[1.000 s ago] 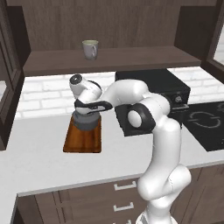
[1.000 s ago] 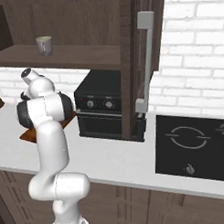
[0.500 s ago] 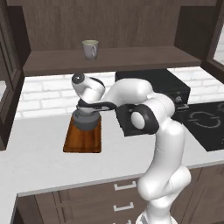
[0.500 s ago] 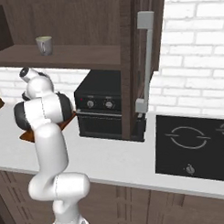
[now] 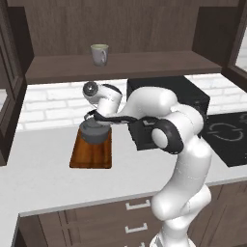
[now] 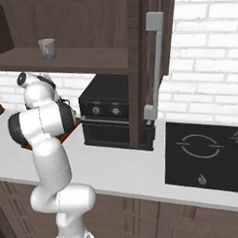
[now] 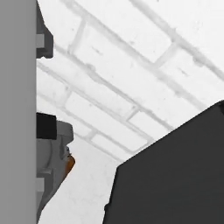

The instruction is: Pick the kettle from the counter and place it on the tray. Then pick the mug from the cabinet and place it on the tray. Then close the cabinet doors.

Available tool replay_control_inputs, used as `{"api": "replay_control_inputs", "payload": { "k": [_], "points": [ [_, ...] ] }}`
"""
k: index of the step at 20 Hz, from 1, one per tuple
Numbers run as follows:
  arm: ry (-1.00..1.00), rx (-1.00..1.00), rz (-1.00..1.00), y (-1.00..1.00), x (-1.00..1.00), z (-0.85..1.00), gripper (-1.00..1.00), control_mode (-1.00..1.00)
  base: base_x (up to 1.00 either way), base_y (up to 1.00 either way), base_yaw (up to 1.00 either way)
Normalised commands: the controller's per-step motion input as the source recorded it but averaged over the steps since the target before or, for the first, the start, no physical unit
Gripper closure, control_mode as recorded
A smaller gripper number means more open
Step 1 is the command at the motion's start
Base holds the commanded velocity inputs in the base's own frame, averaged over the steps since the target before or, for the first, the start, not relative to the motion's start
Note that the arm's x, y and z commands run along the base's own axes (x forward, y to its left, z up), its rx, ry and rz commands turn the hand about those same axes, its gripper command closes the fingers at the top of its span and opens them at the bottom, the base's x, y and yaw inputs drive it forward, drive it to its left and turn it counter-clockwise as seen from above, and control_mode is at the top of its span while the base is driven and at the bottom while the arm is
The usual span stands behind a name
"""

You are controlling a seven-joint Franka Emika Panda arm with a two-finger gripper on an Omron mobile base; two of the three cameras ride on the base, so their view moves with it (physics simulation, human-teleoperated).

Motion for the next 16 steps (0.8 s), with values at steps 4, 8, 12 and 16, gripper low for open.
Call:
{"api": "replay_control_inputs", "payload": {
  "k": [4, 8, 12, 16],
  "points": [
    [-0.23, 0.00, 0.00, 0.01, -0.26, 0.36, -1.00, -1.00, 0.00, 0.00, 0.00],
    [-0.22, 0.00, 0.00, 0.00, -0.30, 0.36, -1.00, -1.00, 0.00, 0.00, 0.00],
    [-0.14, 0.01, 0.00, 0.01, -0.58, 0.19, -1.00, -1.00, 0.00, 0.00, 0.00],
    [-0.05, 0.04, 0.00, 0.01, -0.70, 0.07, -1.00, -1.00, 0.00, 0.00, 0.00]
  ]
}}
